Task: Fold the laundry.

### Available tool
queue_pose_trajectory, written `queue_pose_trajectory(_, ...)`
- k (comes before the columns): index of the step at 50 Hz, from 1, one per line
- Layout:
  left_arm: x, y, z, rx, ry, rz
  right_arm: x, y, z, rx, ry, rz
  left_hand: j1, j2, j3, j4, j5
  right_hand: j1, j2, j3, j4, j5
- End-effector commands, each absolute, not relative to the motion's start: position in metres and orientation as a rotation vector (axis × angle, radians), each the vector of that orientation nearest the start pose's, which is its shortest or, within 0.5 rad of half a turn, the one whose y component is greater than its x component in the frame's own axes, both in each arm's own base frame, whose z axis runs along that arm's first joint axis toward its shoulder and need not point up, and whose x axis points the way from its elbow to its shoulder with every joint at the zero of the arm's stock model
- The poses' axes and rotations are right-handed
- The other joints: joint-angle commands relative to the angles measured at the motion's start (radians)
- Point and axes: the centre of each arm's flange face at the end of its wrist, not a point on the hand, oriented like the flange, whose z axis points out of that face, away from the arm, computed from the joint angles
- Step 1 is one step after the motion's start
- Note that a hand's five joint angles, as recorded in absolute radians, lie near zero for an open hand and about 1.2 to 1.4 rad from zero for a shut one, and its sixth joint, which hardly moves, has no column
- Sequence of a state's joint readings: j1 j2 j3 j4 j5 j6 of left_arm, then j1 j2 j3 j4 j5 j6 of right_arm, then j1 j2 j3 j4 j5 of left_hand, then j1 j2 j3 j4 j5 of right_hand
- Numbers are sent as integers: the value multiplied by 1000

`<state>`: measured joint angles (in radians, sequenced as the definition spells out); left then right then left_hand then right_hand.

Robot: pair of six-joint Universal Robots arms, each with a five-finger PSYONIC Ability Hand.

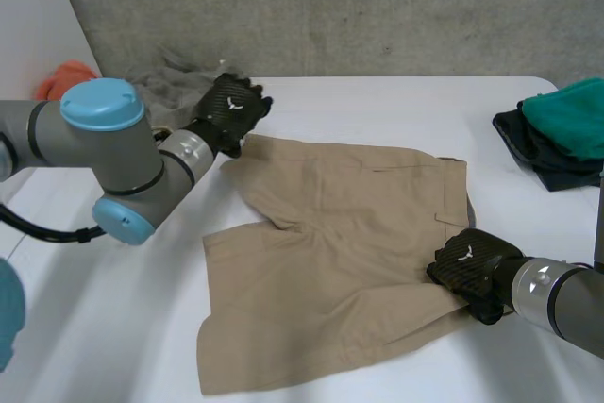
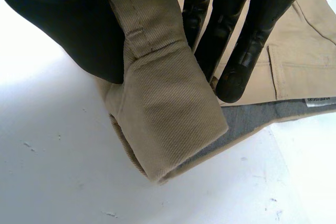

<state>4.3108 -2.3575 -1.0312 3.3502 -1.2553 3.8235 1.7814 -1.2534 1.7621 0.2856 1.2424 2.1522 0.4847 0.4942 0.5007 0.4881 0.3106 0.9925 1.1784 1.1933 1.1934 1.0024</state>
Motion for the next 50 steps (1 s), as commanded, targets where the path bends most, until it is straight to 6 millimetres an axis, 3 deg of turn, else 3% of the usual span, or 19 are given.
queue_pose_trajectory(1,-346,-376,150,1644,1948,-2207,211,-224,157,-1777,2264,-1267,61,51,45,57,60,404,218,203,203,219)
queue_pose_trajectory(9,-348,-384,120,1679,2076,-2094,211,-224,157,-1778,2265,-1268,46,36,30,43,46,404,218,203,203,219)
queue_pose_trajectory(19,-344,-377,114,1699,2131,-2036,211,-226,157,-1778,2267,-1268,66,57,50,63,66,404,218,203,203,219)
queue_pose_trajectory(24,-342,-373,118,1735,2063,-2002,212,-226,156,-1779,2265,-1268,535,525,519,531,534,404,218,203,203,219)
queue_pose_trajectory(28,-340,-370,114,1761,2030,-1967,212,-225,154,-1776,2269,-1252,653,644,637,650,653,404,218,203,203,219)
queue_pose_trajectory(33,-338,-372,109,1756,2013,-1946,212,-224,153,-1779,2268,-1245,604,594,588,601,604,404,218,203,203,219)
queue_pose_trajectory(35,-337,-373,109,1749,2011,-1941,212,-224,153,-1780,2267,-1242,426,416,410,422,425,404,218,203,203,219)
queue_pose_trajectory(36,-337,-373,110,1746,2006,-1942,212,-224,153,-1780,2267,-1242,169,159,153,165,168,404,218,203,203,219)
queue_pose_trajectory(37,-337,-373,110,1745,2008,-1943,212,-224,153,-1780,2267,-1242,129,119,112,125,128,404,218,203,203,219)
queue_pose_trajectory(50,-340,-373,115,1741,1969,-1977,212,-224,153,-1779,2268,-1243,128,119,112,125,128,404,218,203,203,219)
